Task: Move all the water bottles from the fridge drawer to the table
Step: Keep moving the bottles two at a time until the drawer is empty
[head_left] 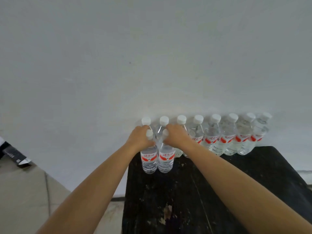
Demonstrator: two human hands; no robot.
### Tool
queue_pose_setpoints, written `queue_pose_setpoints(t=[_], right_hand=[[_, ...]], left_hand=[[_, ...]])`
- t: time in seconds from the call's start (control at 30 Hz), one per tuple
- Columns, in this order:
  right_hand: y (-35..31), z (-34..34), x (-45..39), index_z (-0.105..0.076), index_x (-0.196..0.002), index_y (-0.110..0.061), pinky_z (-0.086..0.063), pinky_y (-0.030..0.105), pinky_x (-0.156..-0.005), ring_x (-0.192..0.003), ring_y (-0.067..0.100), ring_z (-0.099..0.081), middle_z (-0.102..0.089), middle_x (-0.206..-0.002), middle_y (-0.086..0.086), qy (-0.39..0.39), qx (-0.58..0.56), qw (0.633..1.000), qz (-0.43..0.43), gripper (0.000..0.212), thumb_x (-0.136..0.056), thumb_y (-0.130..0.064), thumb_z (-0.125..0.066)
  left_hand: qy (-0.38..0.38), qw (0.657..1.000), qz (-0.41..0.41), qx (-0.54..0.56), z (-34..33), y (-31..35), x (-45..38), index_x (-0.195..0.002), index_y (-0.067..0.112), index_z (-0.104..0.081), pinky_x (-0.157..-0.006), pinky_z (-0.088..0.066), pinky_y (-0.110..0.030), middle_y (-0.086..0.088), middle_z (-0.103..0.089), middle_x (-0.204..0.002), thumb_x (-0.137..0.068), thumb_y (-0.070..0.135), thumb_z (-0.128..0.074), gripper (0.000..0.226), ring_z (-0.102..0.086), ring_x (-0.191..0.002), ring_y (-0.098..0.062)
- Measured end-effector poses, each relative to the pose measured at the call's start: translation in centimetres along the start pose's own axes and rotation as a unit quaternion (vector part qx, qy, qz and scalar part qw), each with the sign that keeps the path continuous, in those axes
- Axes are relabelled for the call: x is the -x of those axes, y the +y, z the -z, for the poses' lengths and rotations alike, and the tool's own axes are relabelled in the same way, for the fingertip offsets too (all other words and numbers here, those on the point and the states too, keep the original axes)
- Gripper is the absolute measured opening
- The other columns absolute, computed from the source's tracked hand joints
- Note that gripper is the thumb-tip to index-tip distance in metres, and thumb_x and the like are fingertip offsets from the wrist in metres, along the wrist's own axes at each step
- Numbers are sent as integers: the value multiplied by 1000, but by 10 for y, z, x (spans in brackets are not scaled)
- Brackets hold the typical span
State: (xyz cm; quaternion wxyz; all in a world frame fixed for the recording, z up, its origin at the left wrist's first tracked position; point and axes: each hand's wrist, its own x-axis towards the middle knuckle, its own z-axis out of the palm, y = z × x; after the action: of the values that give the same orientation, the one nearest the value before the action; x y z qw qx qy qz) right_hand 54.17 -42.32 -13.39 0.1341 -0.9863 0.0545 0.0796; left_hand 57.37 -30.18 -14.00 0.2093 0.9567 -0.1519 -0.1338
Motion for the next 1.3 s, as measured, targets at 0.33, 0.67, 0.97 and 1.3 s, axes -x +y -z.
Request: queue_pose_setpoints(t=[0.33, 0.67, 0.97, 1.3], right_hand=[[87, 91, 138, -54, -125, -7, -46, 37, -93, -119, 28, -50, -53, -127, 12, 129, 84, 988, -31, 34, -93, -10, -42], [275, 172, 465, -58, -121, -7, -44, 36, -94, -117, 30, -52, -53, -127, 12, 265, 87, 931, -236, 32, -93, -14, -44], [404, 147, 871, -61, -119, -9, -45, 34, -92, -116, 30, -53, -56, -125, 12, 295, 78, 817, -489, 32, -89, -13, -50], [496, 94, 1174, -67, -107, -2, -50, 41, -88, -106, 34, -60, -64, -117, 18, 270, 42, 664, -696, 28, -87, -10, -49]], left_hand=[[34, 974, -101, -198, 23, 123, 101, -124, 12, -58, -91, -48, -33, -11, -52, -125, -92, 10, -50, 34, -56, -111, -28], [58, 893, -380, -234, -85, 424, 288, -121, 9, -59, -92, -49, -33, -11, -58, -123, -91, 3, -47, 32, -58, -111, -28], [8, 772, -601, -206, -242, 659, 586, -117, 8, -59, -80, -44, -32, -12, -57, -123, -89, 2, -44, 32, -55, -112, -30], [-67, 614, -762, -195, -399, 820, 825, -112, 2, -62, -78, -45, -31, -15, -60, -106, -89, 2, -47, 27, -59, -110, -30]])
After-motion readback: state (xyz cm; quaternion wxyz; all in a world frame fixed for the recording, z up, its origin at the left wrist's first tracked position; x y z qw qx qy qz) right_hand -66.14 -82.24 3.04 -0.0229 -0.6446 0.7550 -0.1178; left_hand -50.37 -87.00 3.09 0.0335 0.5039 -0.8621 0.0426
